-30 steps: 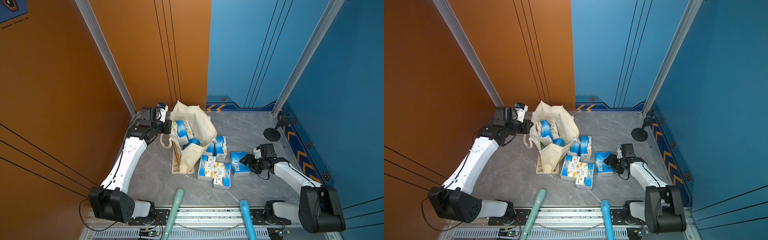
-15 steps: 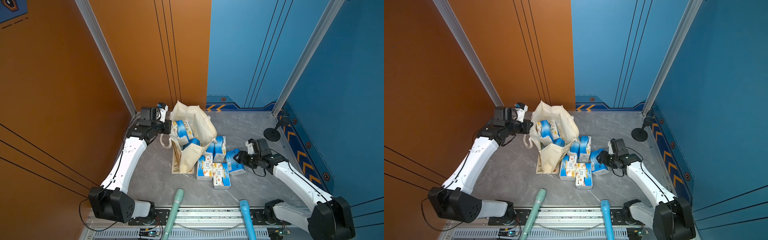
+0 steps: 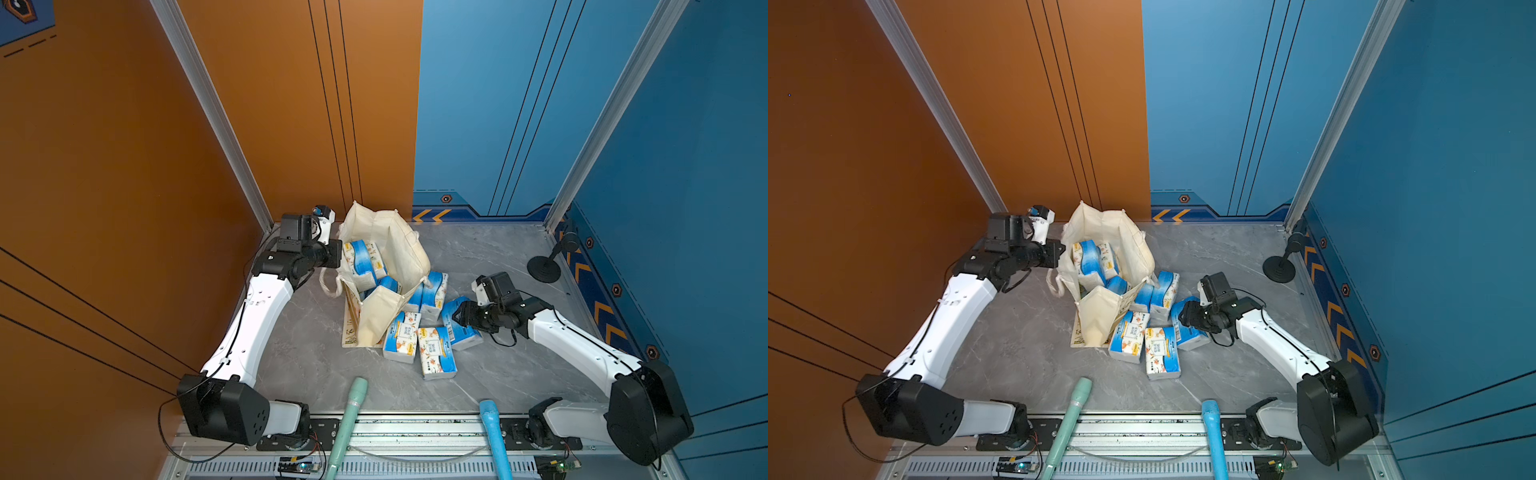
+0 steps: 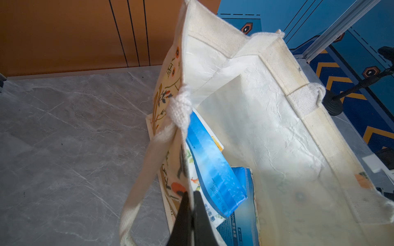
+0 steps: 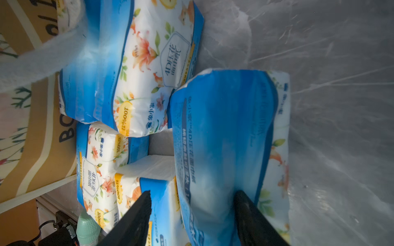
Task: Put tissues into the canvas bag
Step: Pick up the pack of facial tissues from the center of the board.
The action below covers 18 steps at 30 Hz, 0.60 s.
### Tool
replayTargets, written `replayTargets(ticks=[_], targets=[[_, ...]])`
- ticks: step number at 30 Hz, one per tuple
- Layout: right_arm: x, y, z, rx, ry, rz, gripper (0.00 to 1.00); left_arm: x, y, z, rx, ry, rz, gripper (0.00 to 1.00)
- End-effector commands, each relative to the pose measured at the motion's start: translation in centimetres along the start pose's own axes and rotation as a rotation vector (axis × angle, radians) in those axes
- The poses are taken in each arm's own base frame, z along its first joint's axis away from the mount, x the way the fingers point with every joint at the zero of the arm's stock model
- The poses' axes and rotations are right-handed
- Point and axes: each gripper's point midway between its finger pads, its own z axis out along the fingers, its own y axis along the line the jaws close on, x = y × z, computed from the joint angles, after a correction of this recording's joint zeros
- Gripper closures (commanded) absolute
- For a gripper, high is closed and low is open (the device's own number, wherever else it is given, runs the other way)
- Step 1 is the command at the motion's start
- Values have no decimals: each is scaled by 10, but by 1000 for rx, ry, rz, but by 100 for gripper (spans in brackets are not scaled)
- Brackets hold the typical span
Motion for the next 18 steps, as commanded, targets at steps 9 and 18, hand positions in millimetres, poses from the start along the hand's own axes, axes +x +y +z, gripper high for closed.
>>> replayTargets(ticks=[9,18], targets=[[0,47,-2,-79,4,-84,35,16,2,0,4,54,-25,100],[-3,67,-11,-81,-15,-191,35,14,2,-4,1,41,-22,100]])
